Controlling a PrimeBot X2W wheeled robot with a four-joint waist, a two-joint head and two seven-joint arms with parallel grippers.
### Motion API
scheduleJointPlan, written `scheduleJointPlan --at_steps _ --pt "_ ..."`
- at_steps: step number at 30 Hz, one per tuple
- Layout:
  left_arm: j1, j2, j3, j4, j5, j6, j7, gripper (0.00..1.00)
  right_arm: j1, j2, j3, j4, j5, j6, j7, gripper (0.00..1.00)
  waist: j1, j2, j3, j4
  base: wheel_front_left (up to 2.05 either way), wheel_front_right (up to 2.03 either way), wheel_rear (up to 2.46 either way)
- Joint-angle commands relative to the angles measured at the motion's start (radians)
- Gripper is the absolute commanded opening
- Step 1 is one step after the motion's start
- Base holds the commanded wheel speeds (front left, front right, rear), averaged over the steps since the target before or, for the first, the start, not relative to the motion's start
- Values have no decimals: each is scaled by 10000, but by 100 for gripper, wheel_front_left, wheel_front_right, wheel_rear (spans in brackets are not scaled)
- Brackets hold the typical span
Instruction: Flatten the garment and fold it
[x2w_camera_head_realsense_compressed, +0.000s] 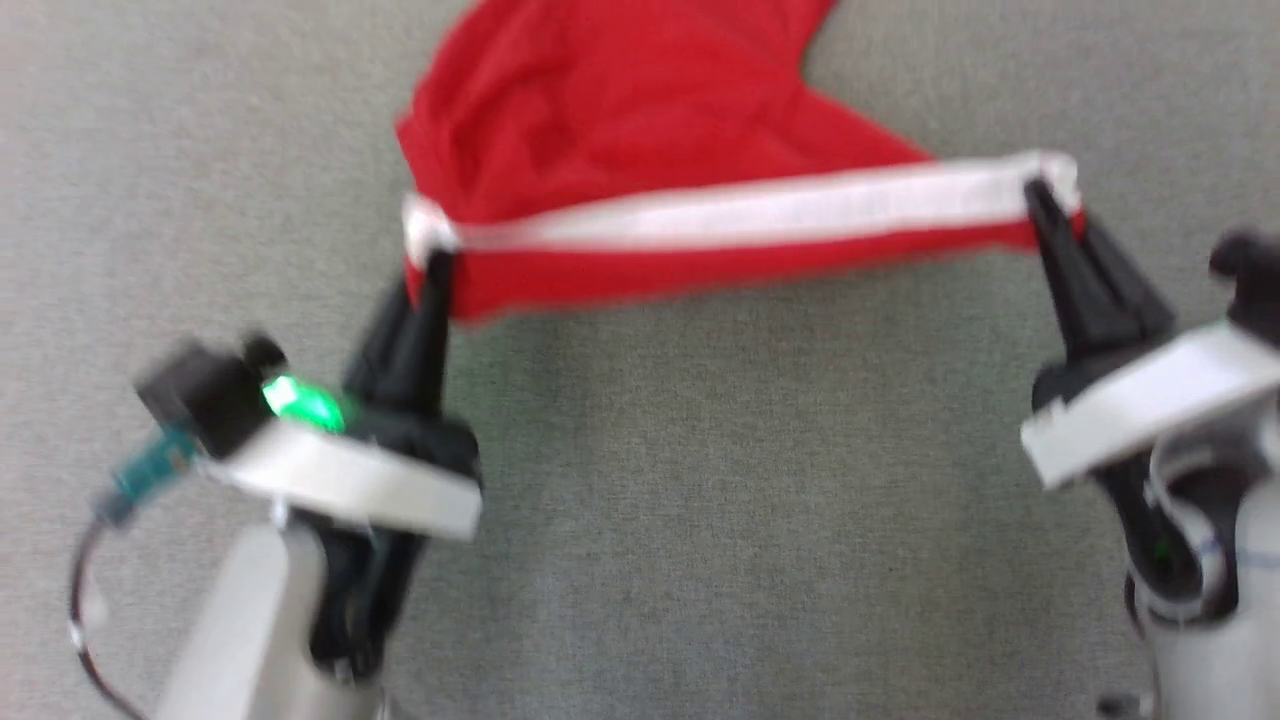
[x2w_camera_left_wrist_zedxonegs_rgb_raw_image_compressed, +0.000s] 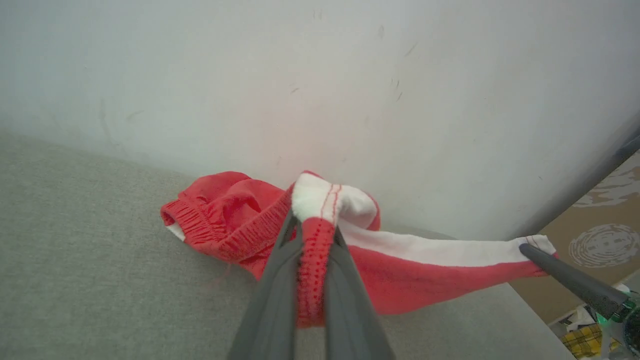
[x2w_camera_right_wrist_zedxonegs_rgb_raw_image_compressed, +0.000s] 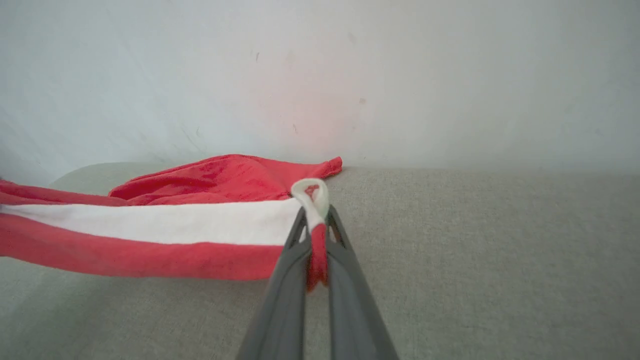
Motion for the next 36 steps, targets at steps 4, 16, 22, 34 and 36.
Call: scheduleJointPlan --at_steps 4,16,22,34,36 --pt "1491 93 -263 -263 -48 4 -28 0 1433 74 -49 -593 217 -17 170 0 3 -1 -1035 206 0 0 0" --pt "4271 586 -649 -553 -582 59 560 0 4875 252 -664 -1955 1156 -17 1473 0 3 -1 -2441 412 0 0 0" --pt "5260 715 -672 -942 -910 213 795 0 6091 426 -811 -2583 1525 -17 2074 0 3 -1 -2872 432 0 0 0" --pt "5870 599 -562 -1998 -949 713 677 0 6011 384 -974 -3522 1291 -17 2367 0 3 -1 -2819 768 0 0 0" --pt "5711 537 -544 -2052 -853 820 630 0 5560 211 -1018 -3539 1187 -17 2440 0 3 -1 -2706 840 0 0 0"
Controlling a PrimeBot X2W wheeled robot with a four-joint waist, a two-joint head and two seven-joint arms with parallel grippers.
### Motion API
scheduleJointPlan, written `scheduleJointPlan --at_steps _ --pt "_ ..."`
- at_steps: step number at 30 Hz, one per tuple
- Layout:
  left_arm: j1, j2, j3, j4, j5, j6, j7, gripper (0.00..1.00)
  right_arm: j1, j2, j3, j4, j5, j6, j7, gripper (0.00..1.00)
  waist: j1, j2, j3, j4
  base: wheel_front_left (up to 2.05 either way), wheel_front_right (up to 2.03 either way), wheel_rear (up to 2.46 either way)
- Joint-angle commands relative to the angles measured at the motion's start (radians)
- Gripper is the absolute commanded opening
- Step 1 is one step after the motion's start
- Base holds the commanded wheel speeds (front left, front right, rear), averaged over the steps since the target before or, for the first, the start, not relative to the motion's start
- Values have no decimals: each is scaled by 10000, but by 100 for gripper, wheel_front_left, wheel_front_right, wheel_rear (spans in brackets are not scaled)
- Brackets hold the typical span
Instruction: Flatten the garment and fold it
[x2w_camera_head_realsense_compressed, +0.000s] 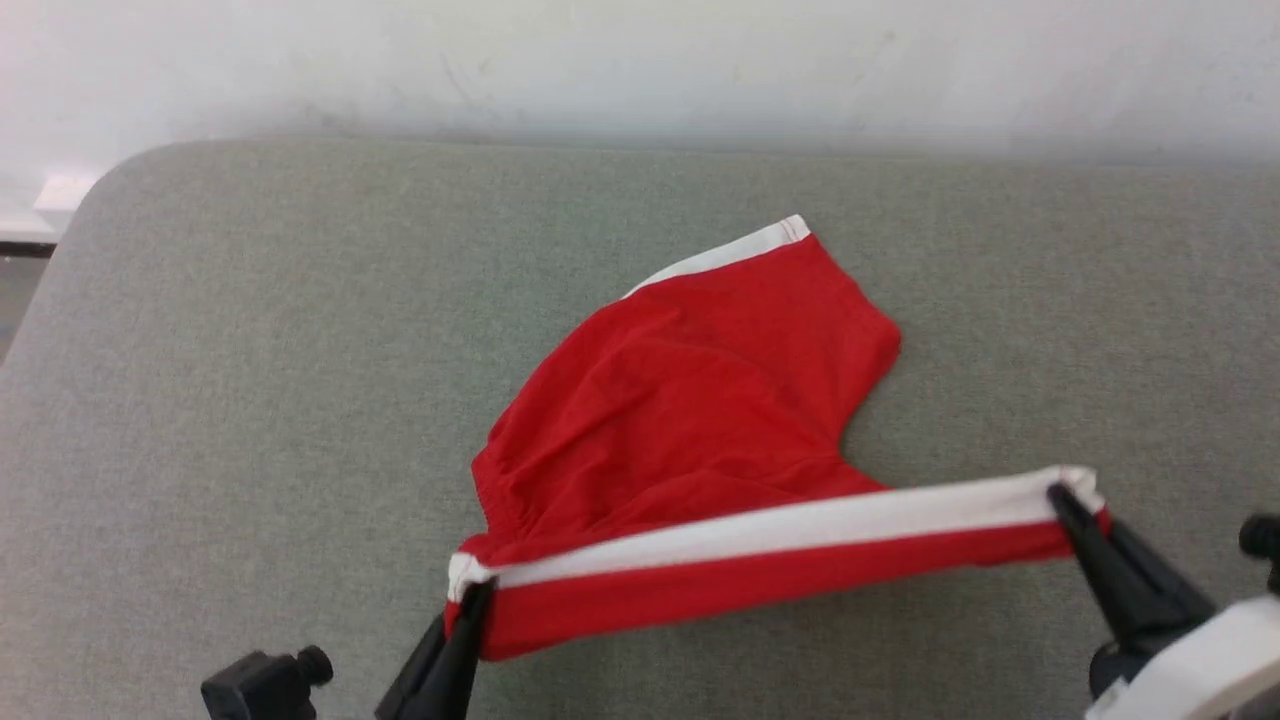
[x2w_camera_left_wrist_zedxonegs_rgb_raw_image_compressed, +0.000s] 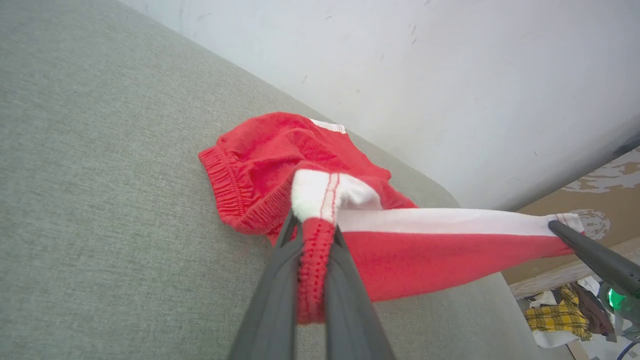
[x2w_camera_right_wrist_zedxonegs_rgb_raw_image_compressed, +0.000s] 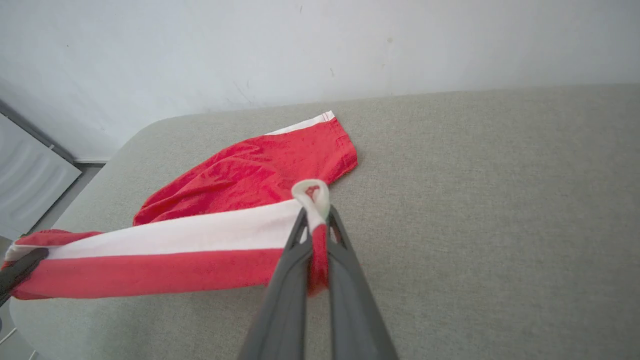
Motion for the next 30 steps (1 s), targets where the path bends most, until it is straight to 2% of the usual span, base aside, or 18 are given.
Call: scheduleJointPlan --at_steps 1,11,22,30 --pt "-264 -46 99 -73 134 95 -119 0 -331 -110 -57 -49 -103 -9 56 0 0 0 171 115 0 0 0" --pt "-2412 -394 -250 338 559 271 363 0 -3451 -1485 483 822 -205 -9 1068 0 0 0 1478 656 0 0 0" --pt "-3807 -899 -225 615 771 849 549 0 -7660 -3100 2085 2844 -615 -9 1649 0 0 0 2693 1114 0 0 0" --pt "-4677 -1290 -278 1054 812 987 462 0 -9804 -3539 2943 4690 -824 -9 1695 0 0 0 3131 1575 0 0 0"
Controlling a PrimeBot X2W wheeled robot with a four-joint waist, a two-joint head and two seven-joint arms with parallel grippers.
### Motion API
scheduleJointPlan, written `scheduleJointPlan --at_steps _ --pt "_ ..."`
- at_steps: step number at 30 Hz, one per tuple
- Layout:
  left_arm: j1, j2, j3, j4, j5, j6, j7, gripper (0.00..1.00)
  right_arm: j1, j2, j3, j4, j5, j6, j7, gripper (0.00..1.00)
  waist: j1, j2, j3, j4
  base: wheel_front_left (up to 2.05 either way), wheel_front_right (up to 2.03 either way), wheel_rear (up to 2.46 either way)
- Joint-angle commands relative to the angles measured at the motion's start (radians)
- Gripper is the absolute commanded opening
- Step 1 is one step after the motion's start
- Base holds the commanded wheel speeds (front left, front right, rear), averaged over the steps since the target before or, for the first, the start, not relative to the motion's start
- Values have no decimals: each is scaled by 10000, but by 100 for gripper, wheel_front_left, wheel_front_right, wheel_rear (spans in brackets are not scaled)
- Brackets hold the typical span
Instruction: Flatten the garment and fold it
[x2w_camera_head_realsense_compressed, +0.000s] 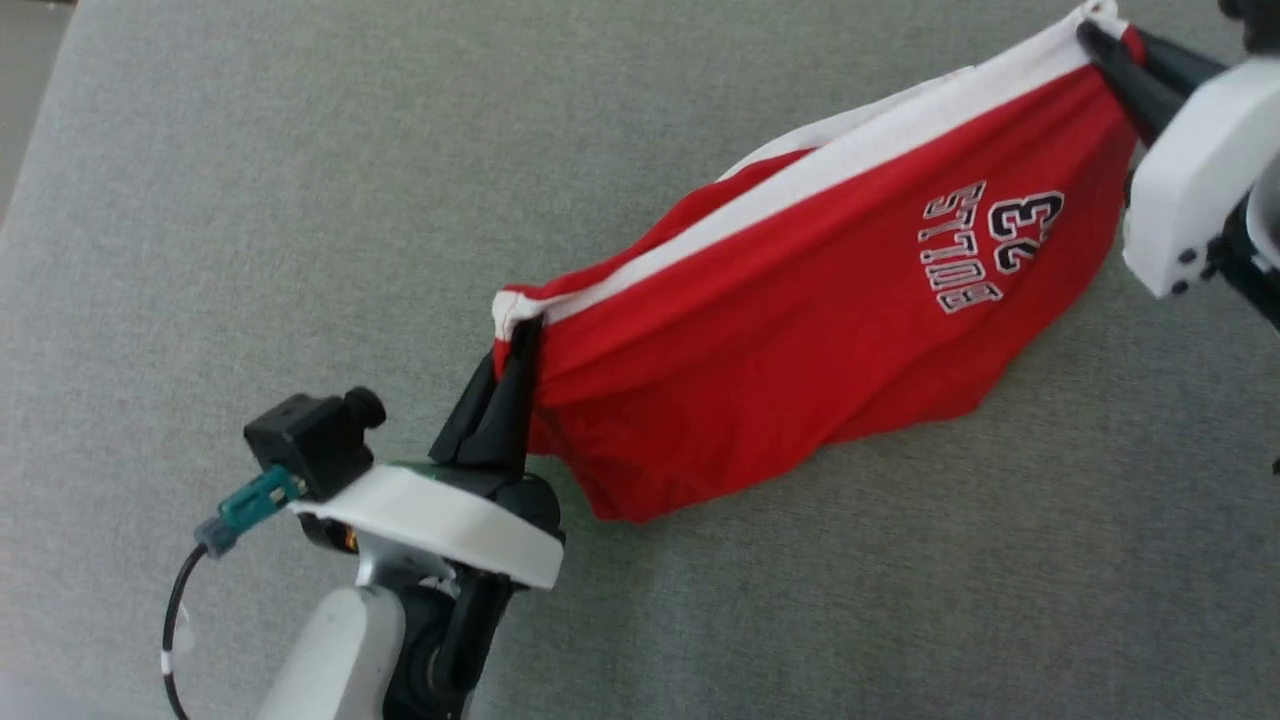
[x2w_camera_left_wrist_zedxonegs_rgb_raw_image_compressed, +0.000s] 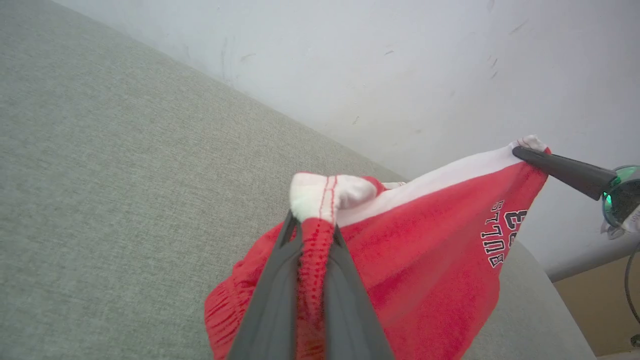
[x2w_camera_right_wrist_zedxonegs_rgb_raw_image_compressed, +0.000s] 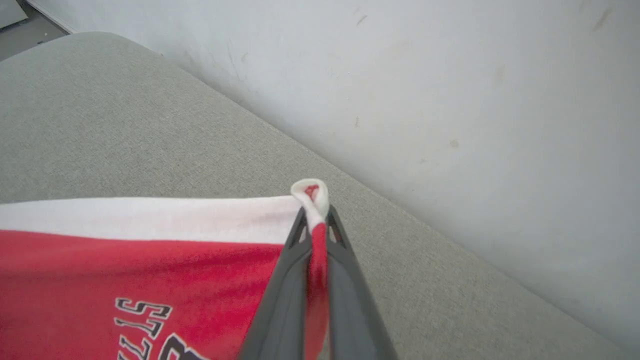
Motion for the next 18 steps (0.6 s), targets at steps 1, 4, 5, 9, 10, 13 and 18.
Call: scheduleJointPlan --at_steps 1,4,5,9,10,13,18 --pt "-278 -51 0 95 84 80 -1 0 -292 -54 77 242 -79 -11 -46 0 -2 0 268 253 0 0 0" --pt "-636 -119 -51 319 115 109 88 0 -834 -38 253 940 -217 -11 -84 0 -2 0 430 328 0 0 0" --pt "-759 -122 -94 417 135 106 156 0 -1001 -41 299 1182 -295 -11 -89 0 -2 0 489 353 0 0 0" --pt "-1242 -245 -227 829 91 88 361 0 -1515 3 346 2092 -598 -11 -125 0 -2 0 731 456 0 0 0" --pt "-1362 -285 -259 928 82 74 381 0 -1596 32 336 2285 -655 -11 -137 0 -2 0 791 484 0 0 0" --pt "-1693 -401 -374 1238 40 -12 404 0 -1746 103 333 2768 -820 -11 -239 0 -2 0 939 539 0 0 0" --pt "-2103 -541 -428 1729 43 -11 286 0 -1889 161 355 3275 -1003 -11 -473 0 -2 0 1159 614 0 0 0"
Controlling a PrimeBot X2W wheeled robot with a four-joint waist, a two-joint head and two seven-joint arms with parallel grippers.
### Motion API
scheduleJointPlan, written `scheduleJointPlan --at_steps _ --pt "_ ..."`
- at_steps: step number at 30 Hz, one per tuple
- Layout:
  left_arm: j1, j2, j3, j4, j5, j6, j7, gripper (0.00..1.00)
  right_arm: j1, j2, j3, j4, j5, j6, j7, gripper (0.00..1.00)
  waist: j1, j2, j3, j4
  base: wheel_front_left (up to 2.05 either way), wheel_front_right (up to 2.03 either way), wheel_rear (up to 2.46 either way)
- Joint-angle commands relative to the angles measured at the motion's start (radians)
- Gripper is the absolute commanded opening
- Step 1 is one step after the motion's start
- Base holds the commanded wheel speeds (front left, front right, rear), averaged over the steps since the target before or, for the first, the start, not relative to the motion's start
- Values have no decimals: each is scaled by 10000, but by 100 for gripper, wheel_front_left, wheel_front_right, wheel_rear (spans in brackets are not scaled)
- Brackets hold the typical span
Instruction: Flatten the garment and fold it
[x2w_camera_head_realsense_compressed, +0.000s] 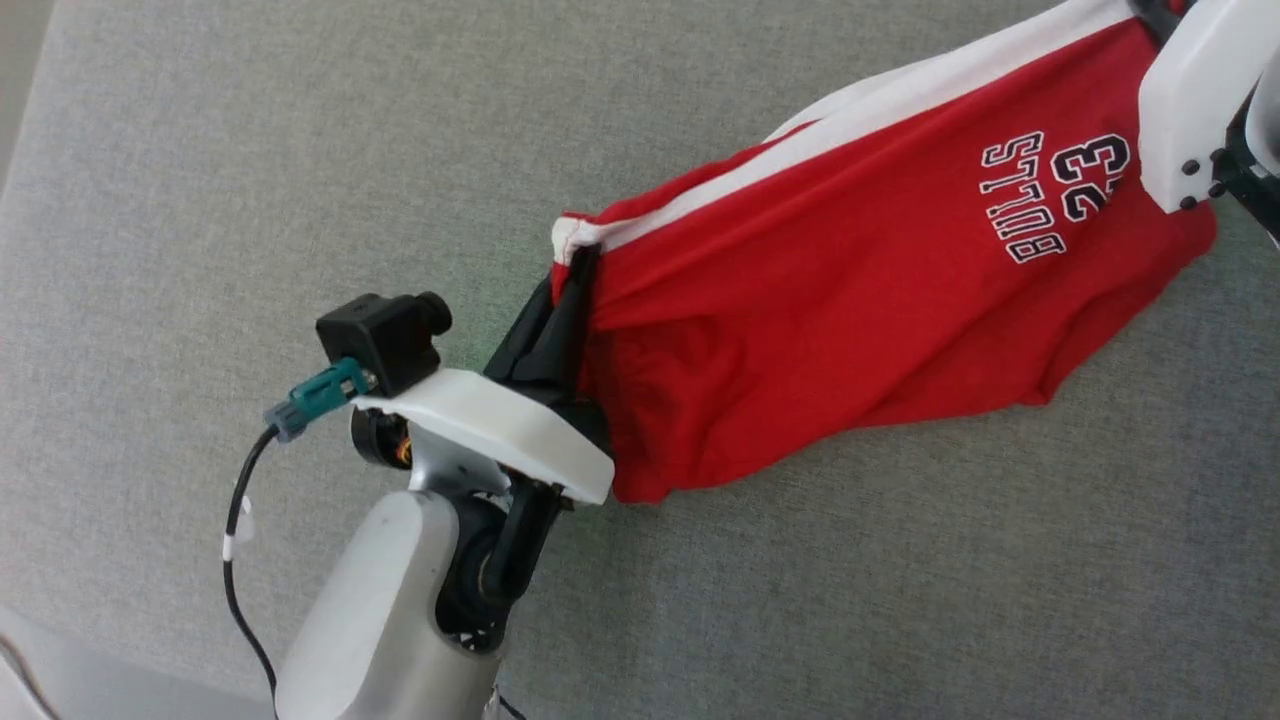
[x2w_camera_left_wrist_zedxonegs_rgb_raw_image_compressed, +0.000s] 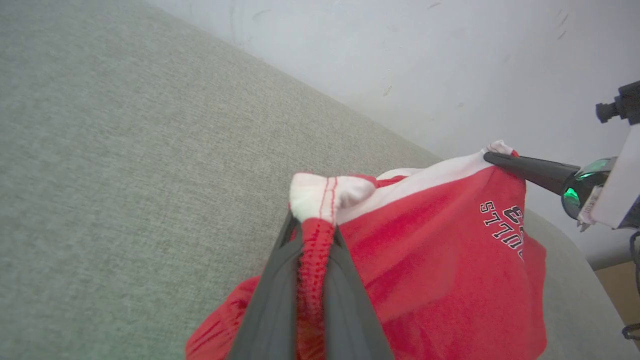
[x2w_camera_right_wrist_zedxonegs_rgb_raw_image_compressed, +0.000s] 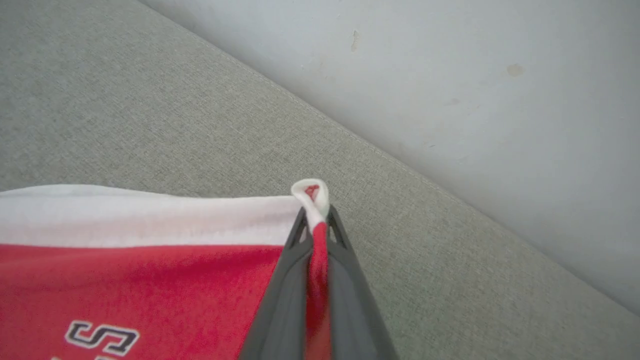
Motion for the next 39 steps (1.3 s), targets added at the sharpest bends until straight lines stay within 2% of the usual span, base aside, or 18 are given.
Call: scheduleJointPlan --at_steps 1,8,9,11,14,15,16,17,24,31,36,39 --pt "-204 -38 37 151 -8 83 -73 0 -181 23 4 135 -96 -19 -91 0 0 0 138 66 0 0 0" --pt "-404 -135 2 925 -117 468 318 0 -211 122 325 648 -19 -19 -53 0 0 0 357 100 0 0 0" --pt "-433 -141 -32 996 -147 486 424 20 -216 124 378 717 8 -19 0 5 0 0 366 96 0 0 0" --pt "-494 -149 -110 1105 -193 519 636 38 -227 127 470 836 77 -19 108 15 0 0 369 88 0 0 0" --pt "-595 -158 -142 1178 -225 559 754 49 -260 106 581 971 183 -19 170 33 0 0 360 78 0 0 0" --pt "-595 -158 -142 1178 -225 559 754 49 -260 106 581 971 183 -19 170 33 0 0 360 78 0 0 0" --pt "-626 -144 -226 1269 -228 590 931 100 -243 98 622 1105 273 -19 222 84 0 0 320 76 0 0 0" --pt "-638 -142 -245 1285 -228 608 974 100 -238 98 635 1169 313 -19 249 100 0 0 294 70 0 0 0" --pt "-535 -95 -225 1186 -260 611 889 100 -120 128 667 1307 693 -19 67 100 0 0 -91 5 0 0 0" --pt "102 142 129 639 -246 767 333 100 725 108 284 884 1277 -19 -757 100 0 0 -1177 -176 0 0 0" --pt "627 452 318 -202 198 787 -581 100 1875 353 -879 -82 1025 -19 -2150 100 0 0 -1948 -299 0 0 0" --pt "986 655 384 -691 654 721 -1438 100 2797 870 -1852 -993 476 -19 -3186 100 0 0 -2246 -376 0 0 0"
